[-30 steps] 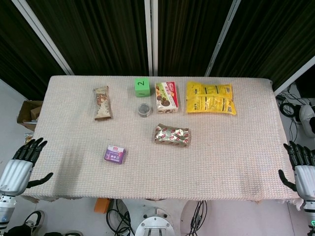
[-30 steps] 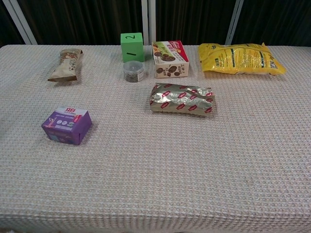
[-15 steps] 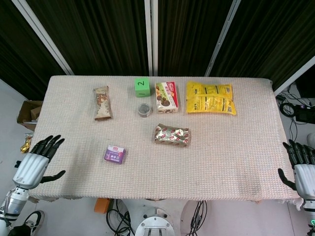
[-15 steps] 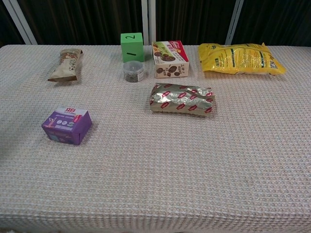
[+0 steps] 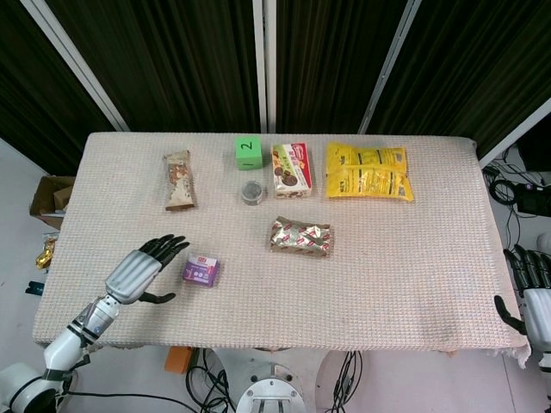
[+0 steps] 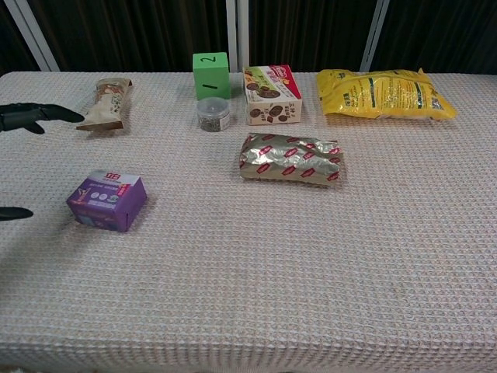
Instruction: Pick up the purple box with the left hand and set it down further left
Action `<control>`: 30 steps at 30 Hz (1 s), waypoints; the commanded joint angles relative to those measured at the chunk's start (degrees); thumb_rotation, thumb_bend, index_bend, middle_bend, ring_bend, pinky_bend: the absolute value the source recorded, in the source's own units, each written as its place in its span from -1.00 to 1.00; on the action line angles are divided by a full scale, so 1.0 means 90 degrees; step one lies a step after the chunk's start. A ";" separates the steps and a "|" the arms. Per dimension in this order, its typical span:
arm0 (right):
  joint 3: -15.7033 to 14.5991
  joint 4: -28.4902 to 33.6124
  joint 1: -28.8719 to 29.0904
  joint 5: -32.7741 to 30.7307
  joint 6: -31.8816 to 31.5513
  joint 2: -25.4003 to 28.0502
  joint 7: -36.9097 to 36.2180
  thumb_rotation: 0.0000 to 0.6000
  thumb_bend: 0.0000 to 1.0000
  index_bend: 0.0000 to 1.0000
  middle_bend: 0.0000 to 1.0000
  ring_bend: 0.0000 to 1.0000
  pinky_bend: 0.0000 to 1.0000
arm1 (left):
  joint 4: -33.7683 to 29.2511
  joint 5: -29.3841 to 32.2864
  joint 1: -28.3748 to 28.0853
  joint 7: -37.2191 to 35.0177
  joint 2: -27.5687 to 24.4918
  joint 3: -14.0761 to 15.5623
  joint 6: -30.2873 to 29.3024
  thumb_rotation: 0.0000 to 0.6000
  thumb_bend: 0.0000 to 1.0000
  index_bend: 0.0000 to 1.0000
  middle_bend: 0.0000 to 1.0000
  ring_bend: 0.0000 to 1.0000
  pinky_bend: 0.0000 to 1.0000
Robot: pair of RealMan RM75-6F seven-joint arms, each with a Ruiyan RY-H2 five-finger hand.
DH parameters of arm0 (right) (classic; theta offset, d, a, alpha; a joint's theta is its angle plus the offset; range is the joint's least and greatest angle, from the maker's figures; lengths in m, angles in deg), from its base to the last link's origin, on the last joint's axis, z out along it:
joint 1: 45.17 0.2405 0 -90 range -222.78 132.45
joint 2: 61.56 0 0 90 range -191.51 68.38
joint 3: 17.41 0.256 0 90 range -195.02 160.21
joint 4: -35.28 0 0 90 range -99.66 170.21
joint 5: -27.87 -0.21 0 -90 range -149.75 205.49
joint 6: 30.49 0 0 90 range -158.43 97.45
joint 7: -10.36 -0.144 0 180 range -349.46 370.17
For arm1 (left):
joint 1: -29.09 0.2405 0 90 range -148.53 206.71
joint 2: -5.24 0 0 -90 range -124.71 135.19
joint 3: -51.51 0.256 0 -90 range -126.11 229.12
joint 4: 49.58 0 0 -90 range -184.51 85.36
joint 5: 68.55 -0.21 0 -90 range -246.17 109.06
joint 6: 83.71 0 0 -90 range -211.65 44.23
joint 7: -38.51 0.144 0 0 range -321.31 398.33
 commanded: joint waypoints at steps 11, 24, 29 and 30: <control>-0.0006 0.0056 0.0009 -0.0040 0.0089 0.0004 0.0071 1.00 -0.44 -1.00 -1.00 -1.00 -1.00 | 0.1244 0.0066 -0.0477 -0.0533 0.0920 0.0091 0.0164 1.00 -0.66 -0.95 -0.75 -0.92 -0.67; 0.0010 0.0071 -0.0014 -0.0096 0.0095 0.0011 0.0081 1.00 -0.44 -1.00 -1.00 -1.00 -1.00 | 0.1803 0.0033 -0.0604 -0.1076 0.1269 0.0269 -0.0046 1.00 -0.57 -0.95 -0.57 -0.92 -0.67; 0.0017 0.0080 -0.0024 -0.0147 0.0125 0.0027 0.0094 1.00 -0.44 -1.00 -1.00 -1.00 -1.00 | 0.1921 0.0067 -0.0658 -0.1207 0.1332 0.0312 -0.0054 1.00 -0.50 -0.94 -0.52 -0.92 -0.67; 0.0017 0.0080 -0.0022 -0.0149 0.0134 0.0026 0.0096 1.00 -0.44 -1.00 -1.00 -1.00 -1.00 | 0.1921 0.0078 -0.0664 -0.1237 0.1332 0.0317 -0.0060 1.00 -0.47 -0.94 -0.48 -0.91 -0.67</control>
